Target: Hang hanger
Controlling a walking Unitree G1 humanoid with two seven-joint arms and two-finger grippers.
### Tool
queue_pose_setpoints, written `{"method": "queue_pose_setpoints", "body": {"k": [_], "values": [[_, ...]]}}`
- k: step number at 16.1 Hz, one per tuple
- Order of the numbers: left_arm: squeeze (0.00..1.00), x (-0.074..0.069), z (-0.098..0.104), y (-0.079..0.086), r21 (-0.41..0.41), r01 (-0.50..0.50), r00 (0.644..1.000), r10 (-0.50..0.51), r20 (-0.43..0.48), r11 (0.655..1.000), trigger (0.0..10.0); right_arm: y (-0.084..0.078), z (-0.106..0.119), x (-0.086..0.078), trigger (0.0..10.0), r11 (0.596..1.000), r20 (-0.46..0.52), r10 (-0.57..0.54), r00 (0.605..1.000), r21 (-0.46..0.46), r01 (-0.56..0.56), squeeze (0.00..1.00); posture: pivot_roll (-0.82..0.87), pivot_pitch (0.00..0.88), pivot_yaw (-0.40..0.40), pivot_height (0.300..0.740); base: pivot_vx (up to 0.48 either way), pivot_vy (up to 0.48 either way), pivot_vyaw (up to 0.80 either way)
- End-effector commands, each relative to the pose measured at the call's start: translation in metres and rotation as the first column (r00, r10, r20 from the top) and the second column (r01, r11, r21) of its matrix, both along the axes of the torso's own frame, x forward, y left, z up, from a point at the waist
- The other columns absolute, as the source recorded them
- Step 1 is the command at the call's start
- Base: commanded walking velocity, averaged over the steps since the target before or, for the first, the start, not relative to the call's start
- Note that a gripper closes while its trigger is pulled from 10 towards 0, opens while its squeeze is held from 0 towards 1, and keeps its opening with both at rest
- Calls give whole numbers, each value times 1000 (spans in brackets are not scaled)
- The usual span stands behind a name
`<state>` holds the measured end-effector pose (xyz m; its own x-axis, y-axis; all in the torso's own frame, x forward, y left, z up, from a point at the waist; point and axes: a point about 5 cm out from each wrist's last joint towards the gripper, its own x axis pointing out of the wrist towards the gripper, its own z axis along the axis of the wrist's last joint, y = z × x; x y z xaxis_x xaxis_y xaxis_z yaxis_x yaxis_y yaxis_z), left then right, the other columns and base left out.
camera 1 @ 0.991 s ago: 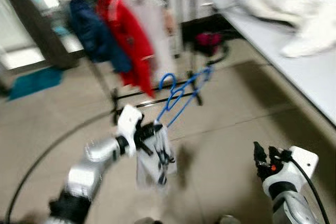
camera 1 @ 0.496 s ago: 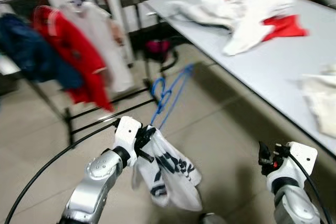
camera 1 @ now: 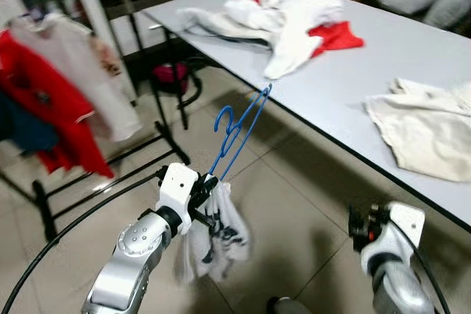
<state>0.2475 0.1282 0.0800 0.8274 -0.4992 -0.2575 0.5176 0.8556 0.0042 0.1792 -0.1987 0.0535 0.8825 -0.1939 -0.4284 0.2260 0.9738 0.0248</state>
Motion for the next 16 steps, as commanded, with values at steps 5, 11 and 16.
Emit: {"method": "queue_pose_setpoints", "body": {"k": [5,11,16], "values": [[0,8,9,-1,1,24,1000,-24,12,1000,10000,-4,5,-4,10000,999,4,-37,999,4,37,0,-29,19,112,740,0,307,-320],[0,10,7,7,16,1,1000,-1,6,1000,10000,0,8,2,10000,1000,2,7,1000,-15,-7,0,-51,21,108,740,0,332,-800],[0,17,7,1,-20,-21,1000,21,10,1000,10000,-9,15,2,10000,999,3,12,1000,-40,-11,0,-74,15,76,740,0,340,-480]]}}
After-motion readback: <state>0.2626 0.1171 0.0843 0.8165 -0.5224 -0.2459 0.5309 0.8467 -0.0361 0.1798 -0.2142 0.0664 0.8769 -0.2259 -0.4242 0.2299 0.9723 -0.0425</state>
